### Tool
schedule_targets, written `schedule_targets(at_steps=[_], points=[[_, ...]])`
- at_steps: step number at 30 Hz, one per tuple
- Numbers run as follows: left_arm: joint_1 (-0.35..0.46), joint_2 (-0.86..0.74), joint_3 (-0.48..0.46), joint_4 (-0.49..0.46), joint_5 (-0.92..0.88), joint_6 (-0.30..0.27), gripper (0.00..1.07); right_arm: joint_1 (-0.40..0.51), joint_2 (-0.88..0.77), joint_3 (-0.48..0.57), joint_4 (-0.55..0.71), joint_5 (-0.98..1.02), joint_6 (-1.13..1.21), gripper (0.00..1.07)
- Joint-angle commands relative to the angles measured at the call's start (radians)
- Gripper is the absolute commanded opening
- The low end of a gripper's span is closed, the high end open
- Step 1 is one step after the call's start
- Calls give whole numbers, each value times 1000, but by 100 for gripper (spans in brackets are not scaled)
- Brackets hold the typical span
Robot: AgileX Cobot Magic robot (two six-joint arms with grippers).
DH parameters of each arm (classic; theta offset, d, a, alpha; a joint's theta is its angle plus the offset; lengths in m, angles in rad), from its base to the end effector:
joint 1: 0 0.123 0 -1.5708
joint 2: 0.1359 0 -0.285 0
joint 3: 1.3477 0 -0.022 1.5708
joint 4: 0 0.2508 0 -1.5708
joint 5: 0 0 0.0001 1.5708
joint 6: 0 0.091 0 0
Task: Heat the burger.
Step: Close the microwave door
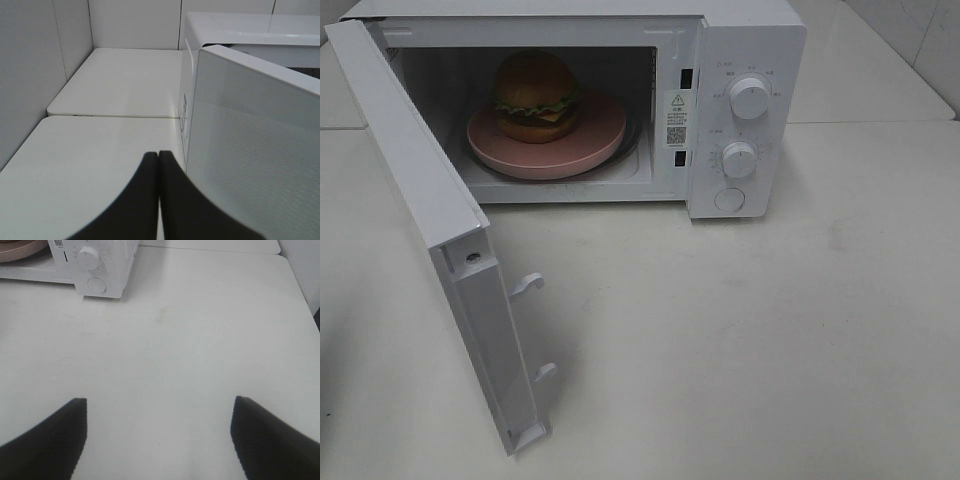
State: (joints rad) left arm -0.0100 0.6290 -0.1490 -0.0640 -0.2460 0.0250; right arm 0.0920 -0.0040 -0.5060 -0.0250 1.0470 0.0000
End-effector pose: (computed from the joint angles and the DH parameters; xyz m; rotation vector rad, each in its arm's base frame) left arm 0.1245 0.0002 0.2312 -0.0348 1.7178 -0.0215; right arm -0.0054 -0.0025 0.2801 -0.0918 2.0184 0.0285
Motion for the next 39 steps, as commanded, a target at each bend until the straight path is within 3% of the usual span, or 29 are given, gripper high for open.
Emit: schedule_targets(at_steps=[1, 6, 10, 20, 29, 39], points=[[-9, 105, 4, 49, -113, -6, 0, -7, -27, 2, 3, -8, 0, 76], [-30, 211, 4, 118, -183, -12, 0, -7, -27, 2, 3, -8, 0, 76], [-103, 321, 4, 144, -285, -12, 0, -7, -27, 2, 3, -8, 0, 76], [-259, 526, -21, 145, -446, -9, 0, -7, -27, 2, 3, -8, 0, 76], [-352, 638, -32, 145, -557, -9, 0, -7, -27, 2, 3, -8, 0, 76], [-495, 857, -148, 98, -694, -2, 0, -7, -27, 2, 3, -8, 0, 76]])
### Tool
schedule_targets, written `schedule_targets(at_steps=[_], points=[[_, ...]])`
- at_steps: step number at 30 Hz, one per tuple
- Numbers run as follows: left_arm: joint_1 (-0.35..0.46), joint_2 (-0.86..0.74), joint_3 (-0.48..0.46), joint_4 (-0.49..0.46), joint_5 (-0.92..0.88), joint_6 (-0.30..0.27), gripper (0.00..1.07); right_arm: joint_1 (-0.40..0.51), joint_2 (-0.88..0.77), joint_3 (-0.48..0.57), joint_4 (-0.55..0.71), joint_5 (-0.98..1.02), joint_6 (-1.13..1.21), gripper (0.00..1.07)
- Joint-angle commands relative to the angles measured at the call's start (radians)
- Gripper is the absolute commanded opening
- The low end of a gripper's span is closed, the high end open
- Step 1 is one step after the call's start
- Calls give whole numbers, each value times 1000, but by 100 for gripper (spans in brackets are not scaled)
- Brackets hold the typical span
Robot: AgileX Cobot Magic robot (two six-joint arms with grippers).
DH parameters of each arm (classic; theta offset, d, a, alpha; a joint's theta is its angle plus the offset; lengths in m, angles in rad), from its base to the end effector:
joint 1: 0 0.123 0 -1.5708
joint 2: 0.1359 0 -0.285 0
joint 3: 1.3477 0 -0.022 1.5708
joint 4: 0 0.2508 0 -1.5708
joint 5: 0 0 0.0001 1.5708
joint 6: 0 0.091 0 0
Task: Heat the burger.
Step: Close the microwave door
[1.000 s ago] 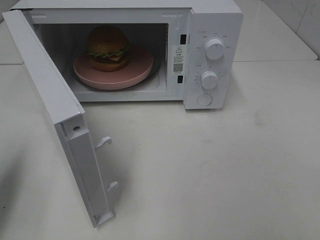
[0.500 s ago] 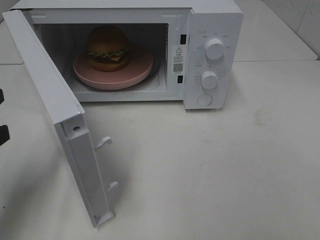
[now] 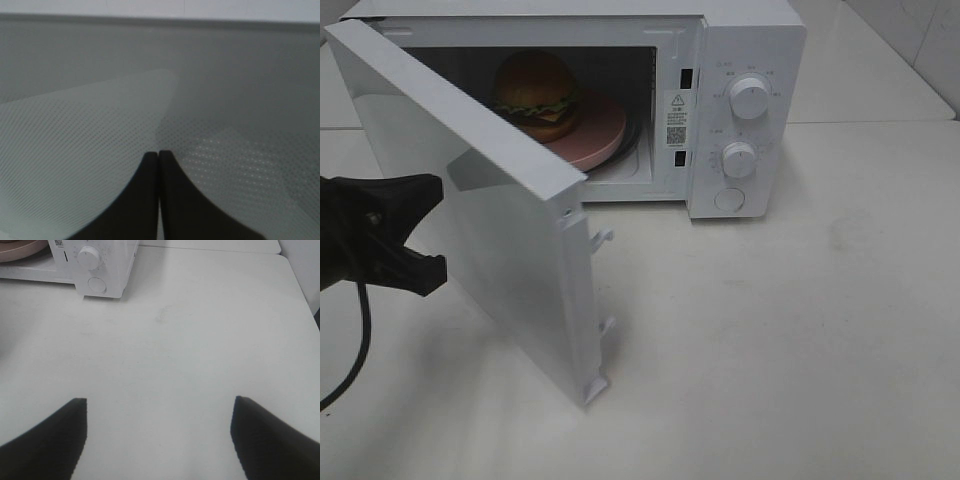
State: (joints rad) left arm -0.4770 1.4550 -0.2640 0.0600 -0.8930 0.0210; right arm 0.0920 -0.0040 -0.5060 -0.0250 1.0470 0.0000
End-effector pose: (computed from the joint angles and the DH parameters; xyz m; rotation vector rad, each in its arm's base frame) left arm 0.1998 -0.1081 0.1747 0.5076 1.7218 -0.3421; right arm -0.0054 -0.0025 0.2801 -0.0918 2.0184 0.0285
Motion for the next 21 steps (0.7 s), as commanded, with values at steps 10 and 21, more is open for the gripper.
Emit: schedule_targets(at_steps=[10, 21], points=[[-130, 141, -157, -145, -58, 10, 0, -7, -27, 2, 3, -8, 0, 76], [-270, 254, -344, -474, -25, 224, 0, -7, -27, 2, 3, -8, 0, 76]])
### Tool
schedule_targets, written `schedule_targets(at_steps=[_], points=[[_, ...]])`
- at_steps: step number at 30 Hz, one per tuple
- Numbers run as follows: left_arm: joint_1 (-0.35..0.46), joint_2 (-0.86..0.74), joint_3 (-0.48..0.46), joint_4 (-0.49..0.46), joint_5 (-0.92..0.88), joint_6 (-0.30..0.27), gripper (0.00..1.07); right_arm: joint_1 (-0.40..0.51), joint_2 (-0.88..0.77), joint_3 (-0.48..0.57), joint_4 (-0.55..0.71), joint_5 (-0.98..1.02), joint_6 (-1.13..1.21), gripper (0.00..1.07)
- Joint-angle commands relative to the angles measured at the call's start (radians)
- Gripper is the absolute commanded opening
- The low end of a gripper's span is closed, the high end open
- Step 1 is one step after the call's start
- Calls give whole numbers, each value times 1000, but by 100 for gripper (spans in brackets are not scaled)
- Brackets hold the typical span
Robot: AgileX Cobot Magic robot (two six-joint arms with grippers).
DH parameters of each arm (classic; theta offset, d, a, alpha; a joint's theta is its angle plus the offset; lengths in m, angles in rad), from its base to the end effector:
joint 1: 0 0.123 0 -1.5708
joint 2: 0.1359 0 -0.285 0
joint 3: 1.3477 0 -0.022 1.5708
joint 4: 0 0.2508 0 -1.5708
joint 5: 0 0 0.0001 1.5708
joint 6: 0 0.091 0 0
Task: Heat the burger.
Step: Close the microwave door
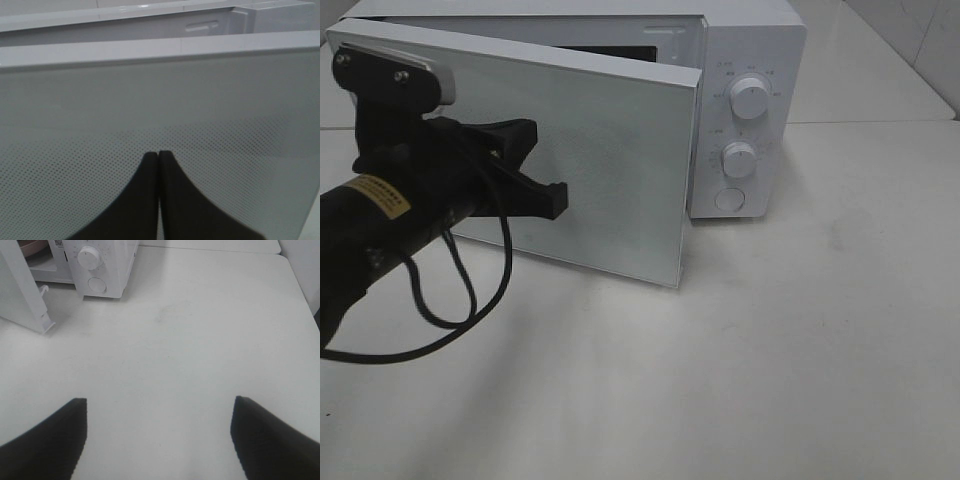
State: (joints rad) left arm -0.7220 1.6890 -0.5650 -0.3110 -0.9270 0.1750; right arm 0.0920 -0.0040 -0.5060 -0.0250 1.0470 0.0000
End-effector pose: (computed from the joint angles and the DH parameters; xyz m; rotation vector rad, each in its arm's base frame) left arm 0.2441 -0.1853 0.1823 0.4151 1.6608 -0.3393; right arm -0.0054 -0.0025 0.2801 -0.0918 2.0184 0.0285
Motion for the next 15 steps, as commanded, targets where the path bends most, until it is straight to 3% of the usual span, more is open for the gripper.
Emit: schedule_targets(at_steps=[1, 3, 10, 15], points=[[-25, 20, -43, -103, 9, 70, 0, -7, -27, 2, 3, -8, 0, 76], [-44, 46, -93, -172, 11, 121, 0, -7, -27, 2, 3, -8, 0, 76], [-45, 96, -179, -244, 30, 145, 0, -7, -27, 2, 3, -8, 0, 76], [-45, 133, -262, -305, 62, 223, 0, -7, -27, 2, 3, -8, 0, 76]])
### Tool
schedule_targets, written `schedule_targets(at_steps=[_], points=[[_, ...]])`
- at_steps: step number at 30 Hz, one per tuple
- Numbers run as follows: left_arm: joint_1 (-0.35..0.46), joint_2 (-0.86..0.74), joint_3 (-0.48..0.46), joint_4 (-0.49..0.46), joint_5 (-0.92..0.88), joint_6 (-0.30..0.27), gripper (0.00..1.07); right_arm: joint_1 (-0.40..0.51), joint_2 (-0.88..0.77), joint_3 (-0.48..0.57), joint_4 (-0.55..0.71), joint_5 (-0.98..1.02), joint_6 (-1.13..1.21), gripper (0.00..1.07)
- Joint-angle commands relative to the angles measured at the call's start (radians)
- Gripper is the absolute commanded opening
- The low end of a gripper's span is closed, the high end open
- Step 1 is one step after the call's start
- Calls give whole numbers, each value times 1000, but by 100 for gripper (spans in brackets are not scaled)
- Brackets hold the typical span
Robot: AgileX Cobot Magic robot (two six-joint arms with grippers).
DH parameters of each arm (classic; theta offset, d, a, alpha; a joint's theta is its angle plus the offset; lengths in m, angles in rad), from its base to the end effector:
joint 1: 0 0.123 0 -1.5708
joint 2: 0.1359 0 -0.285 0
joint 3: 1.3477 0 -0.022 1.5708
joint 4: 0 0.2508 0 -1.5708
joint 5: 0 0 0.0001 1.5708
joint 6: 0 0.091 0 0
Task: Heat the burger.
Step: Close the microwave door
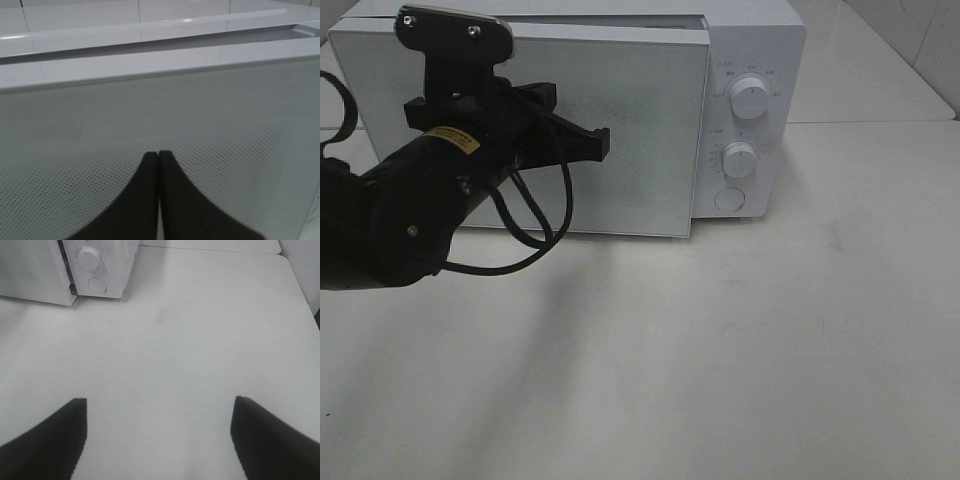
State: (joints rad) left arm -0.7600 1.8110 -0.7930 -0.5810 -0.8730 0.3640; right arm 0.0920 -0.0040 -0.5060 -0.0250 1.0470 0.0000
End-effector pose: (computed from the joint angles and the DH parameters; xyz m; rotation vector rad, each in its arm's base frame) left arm 0.2828 -0.2160 0.1879 0.2965 1.6830 -0.2196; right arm -0.0054 -0.0025 0.2801 -0.0918 2.0184 0.0285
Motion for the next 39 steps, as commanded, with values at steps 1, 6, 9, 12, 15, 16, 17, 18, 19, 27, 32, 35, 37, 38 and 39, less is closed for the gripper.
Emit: schedule_targets(at_steps=[1, 6, 9, 12, 15, 16, 17, 18, 19, 27, 32, 35, 37, 38, 39], points=[[-7, 11, -34, -35, 8, 34, 0, -7, -27, 2, 3, -8, 0, 76], [-7, 37, -92, -90, 16, 86, 0, -7, -27, 2, 3, -8, 0, 76], [-4, 57, -133, -115, 47, 114, 0, -7, -27, 2, 3, -8, 0, 76], [1, 73, -172, -117, 73, 132, 0, -7, -27, 2, 3, -8, 0, 76], [9, 95, -213, -114, 73, 133, 0, -7, -27, 2, 3, -8, 0, 76], [12, 101, -225, -113, 83, 133, 0, -7, -27, 2, 3, -8, 0, 76], [20, 117, -246, -116, 88, 133, 0, -7, -27, 2, 3, -8, 0, 76], [20, 117, -246, -116, 88, 133, 0, -7, -27, 2, 3, -8, 0, 76], [29, 119, -257, -116, 90, 133, 0, -7, -27, 2, 3, -8, 0, 76], [59, 140, -307, -102, 125, 132, 0, -7, -27, 2, 3, -8, 0, 76], [43, 125, -297, -97, 161, 132, 0, -7, -27, 2, 3, -8, 0, 76], [17, 86, -268, -97, 208, 132, 0, -7, -27, 2, 3, -8, 0, 76], [-28, 13, -191, -75, 267, 131, 0, -7, -27, 2, 3, -8, 0, 76], [-28, 13, -191, -75, 267, 131, 0, -7, -27, 2, 3, -8, 0, 76], [-33, -2, -177, -71, 294, 130, 0, -7, -27, 2, 3, -8, 0, 76]])
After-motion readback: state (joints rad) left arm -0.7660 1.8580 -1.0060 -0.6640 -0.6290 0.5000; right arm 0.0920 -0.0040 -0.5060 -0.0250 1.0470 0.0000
